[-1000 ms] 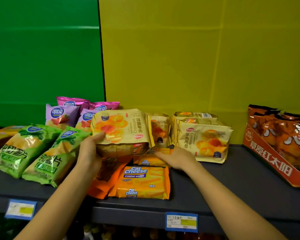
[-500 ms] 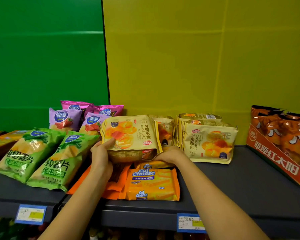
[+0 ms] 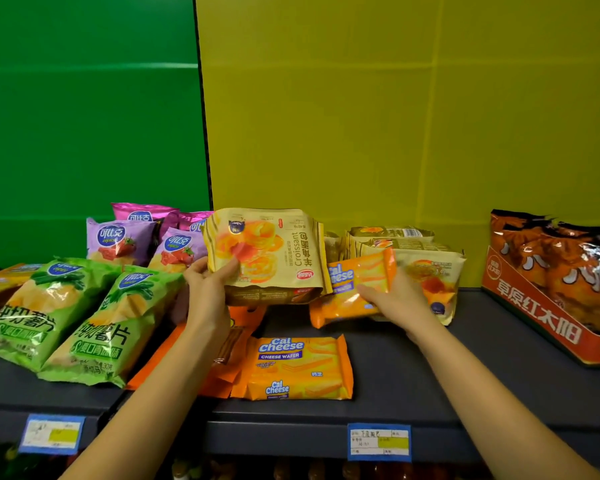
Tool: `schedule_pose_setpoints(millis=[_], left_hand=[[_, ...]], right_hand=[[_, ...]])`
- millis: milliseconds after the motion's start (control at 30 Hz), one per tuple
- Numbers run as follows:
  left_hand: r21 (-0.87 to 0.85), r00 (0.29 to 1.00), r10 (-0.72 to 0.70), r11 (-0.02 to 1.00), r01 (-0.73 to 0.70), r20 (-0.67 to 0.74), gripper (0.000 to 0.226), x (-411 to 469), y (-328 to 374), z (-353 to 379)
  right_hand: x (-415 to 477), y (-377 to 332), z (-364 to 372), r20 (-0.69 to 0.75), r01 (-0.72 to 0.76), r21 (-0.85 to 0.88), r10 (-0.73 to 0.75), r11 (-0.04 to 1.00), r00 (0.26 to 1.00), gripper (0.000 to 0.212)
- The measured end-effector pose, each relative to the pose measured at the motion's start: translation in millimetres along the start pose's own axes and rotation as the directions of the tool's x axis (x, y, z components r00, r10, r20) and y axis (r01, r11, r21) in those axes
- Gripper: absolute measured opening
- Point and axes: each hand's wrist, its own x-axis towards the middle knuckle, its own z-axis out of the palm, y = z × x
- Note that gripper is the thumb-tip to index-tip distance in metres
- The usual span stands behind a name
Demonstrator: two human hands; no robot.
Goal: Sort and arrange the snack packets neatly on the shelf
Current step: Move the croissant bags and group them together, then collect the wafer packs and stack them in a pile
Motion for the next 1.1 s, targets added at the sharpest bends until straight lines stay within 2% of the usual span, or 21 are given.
schedule_pose_setpoints(millis=[100,300,333,433,567,633,767,833,967,1033,1100], left_hand=[[0.033,1.0,-0.013,0.999,0.012,0.018,0.06,-1,-7,16],[0.106,0.992,-0.09,0.991,0.08,0.093,0.059,-4,-23,40],[0.127,0.99,-0.095,0.989,0.081,0.108,0.059,-4,-25,41],[0.237,0.984,-0.088,0.97,0.049,0.157,0.057,-3,-27,41],[0.36,0.967,-0.135,0.932,0.049,0.217,0.043,1,-31,34],[0.455,0.963,-0.157,0.89,0.041,0.22,0.044,5,-35,30],[0.573,0.963,-0.171,0.819,0.022,0.208,0.051,10,-38,30],[0.616,0.964,-0.177,0.788,0.017,0.2,0.062,12,-36,34],[0.716,0.968,-0.185,0.698,0.007,0.171,0.068,9,-32,40],[0.742,0.97,-0.193,0.67,0.021,0.147,0.08,3,-25,39],[0.796,0.985,-0.095,0.603,-0.055,0.141,0.076,-7,-19,35]], right_hand=[[-23,15,-27,-0.103,0.013,-0.011,-0.014,1.0,0.995,0.056],[-50,51,-60,-0.126,0.016,0.217,0.012,0.976,0.992,0.051],[-52,54,-64,-0.116,0.013,0.255,0.017,0.967,0.993,0.056],[-50,68,-70,-0.108,0.002,0.305,0.033,0.953,0.994,0.09],[-45,76,-71,-0.071,-0.048,0.357,0.078,0.933,0.994,0.055],[-44,78,-70,-0.064,-0.051,0.354,0.078,0.934,0.995,0.055],[-45,79,-68,-0.058,-0.052,0.347,0.076,0.937,0.995,0.069],[-45,79,-68,-0.049,-0.045,0.338,0.066,0.94,0.997,0.063],[-46,80,-67,-0.034,-0.04,0.329,0.055,0.943,0.998,0.063],[-46,80,-67,-0.033,-0.041,0.334,0.055,0.942,0.998,0.06],[-46,80,-67,-0.031,-0.036,0.339,0.05,0.94,0.998,0.055]])
